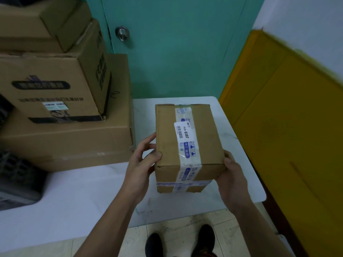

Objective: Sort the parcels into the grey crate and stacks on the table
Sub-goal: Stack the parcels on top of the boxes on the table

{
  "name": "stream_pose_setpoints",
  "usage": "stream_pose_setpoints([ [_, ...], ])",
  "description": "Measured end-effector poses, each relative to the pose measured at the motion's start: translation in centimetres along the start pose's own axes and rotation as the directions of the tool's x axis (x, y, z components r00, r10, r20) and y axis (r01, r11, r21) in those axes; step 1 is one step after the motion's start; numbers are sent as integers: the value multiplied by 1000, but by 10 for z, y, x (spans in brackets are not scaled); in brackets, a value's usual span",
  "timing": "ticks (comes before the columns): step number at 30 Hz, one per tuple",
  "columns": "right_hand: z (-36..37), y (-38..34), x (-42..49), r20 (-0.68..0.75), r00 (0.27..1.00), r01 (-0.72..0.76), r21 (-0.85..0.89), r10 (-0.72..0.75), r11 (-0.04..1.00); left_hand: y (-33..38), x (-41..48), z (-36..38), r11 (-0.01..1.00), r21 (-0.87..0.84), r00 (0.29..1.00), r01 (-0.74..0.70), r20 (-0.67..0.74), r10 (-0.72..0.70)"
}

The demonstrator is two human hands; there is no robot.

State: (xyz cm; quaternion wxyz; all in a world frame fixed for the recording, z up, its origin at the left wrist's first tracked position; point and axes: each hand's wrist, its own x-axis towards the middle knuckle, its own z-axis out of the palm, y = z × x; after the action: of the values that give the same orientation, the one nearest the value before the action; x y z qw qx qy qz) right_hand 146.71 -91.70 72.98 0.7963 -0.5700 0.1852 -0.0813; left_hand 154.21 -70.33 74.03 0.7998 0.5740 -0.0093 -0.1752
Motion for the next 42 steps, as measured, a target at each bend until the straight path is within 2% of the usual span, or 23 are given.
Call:
stream_pose_setpoints([
  [7,-4,6,-2,45,998,-40,7,39,999,-6,-1,1,999,-41,1000,1,7,-1],
  [10,-3,5,-2,41,997,-64,-13,64,998,-7,0,1,998,-46,999,33,-42,-35],
  [13,1,5,-1,-21,996,-90,-79,89,993,-5,2,7,998,-28,994,55,-97,-58],
  [18,5,7,1,-55,994,-100,-201,90,975,-6,3,10,999,-1,993,54,-101,-54],
  [23,-1,6,2,-13,998,-61,-210,60,976,-8,5,3,996,21,996,91,1,-91],
  [28,-4,3,3,91,996,15,-242,8,970,-6,11,-5,996,87,994,17,103,-26],
  [35,-5,2,5,139,990,44,-319,0,947,-13,13,-10,994,109,996,-21,87,11],
  [39,-4,1,4,166,986,50,-338,7,940,-13,13,-9,997,3,997,72,12,-72],
  [42,-4,4,5,106,993,-22,-270,53,963,-9,12,-4,991,57,991,123,-54,-120],
])
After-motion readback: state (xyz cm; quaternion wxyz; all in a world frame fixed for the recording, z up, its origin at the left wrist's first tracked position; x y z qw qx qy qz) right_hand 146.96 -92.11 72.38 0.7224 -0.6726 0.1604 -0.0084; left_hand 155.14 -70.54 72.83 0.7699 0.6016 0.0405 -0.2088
